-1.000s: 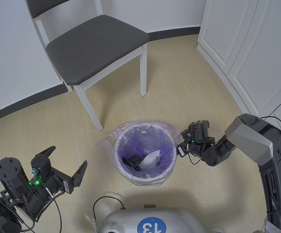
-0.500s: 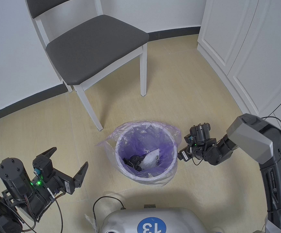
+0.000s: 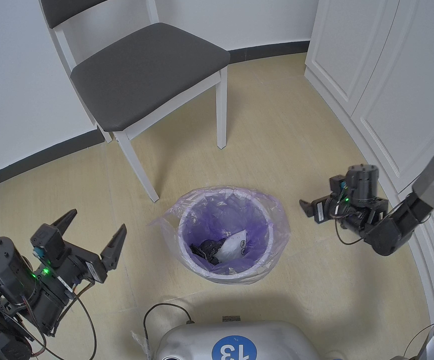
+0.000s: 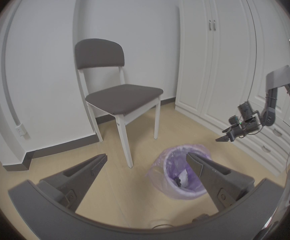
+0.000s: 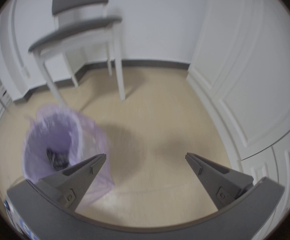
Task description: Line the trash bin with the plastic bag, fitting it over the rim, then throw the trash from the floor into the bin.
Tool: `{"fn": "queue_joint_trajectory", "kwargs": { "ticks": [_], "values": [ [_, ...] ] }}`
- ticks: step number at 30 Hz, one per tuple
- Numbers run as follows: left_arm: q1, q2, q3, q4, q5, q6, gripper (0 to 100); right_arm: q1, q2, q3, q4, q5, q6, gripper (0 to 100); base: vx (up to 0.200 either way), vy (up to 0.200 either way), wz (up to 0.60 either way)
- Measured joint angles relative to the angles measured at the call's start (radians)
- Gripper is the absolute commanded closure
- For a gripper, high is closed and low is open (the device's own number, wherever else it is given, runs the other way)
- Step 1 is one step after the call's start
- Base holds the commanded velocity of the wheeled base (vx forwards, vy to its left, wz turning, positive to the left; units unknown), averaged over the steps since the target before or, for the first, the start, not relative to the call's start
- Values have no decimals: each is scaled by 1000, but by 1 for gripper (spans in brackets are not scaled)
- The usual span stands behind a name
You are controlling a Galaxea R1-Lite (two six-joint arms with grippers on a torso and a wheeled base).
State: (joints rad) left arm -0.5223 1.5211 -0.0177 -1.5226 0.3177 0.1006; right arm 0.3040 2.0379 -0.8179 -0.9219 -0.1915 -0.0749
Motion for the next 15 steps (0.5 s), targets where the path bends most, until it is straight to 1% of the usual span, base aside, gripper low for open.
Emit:
{"fn": "queue_joint_trajectory", "kwargs": {
  "ticks": [3, 5, 7, 8, 10, 11, 15],
  "values": [
    [27, -62, -11, 36, -1, 0, 0, -8, -127, 56, -38, -13, 31, 0, 0, 0, 0],
    [51, -119, -29, 101, -3, 1, 0, -13, -222, 87, -55, -20, 51, 0, 0, 0, 0],
    [77, -181, -51, 196, -4, 2, 0, -17, -321, 111, -59, -30, 67, 0, 0, 0, 0],
    [102, -237, -77, 288, -9, 2, 0, -18, -393, 125, -52, -36, 75, 0, 0, 0, 0],
    [124, -282, -98, 365, -15, 2, 0, -19, -459, 137, -38, -42, 81, 0, 0, 0, 0],
    [144, -324, -119, 434, -23, 1, 0, -20, -518, 147, -18, -46, 86, 0, 0, 0, 0],
    [210, -461, -176, 638, -60, -1, 0, -21, -710, 178, 84, -54, 104, 0, 0, 0, 0]
  ]
}}
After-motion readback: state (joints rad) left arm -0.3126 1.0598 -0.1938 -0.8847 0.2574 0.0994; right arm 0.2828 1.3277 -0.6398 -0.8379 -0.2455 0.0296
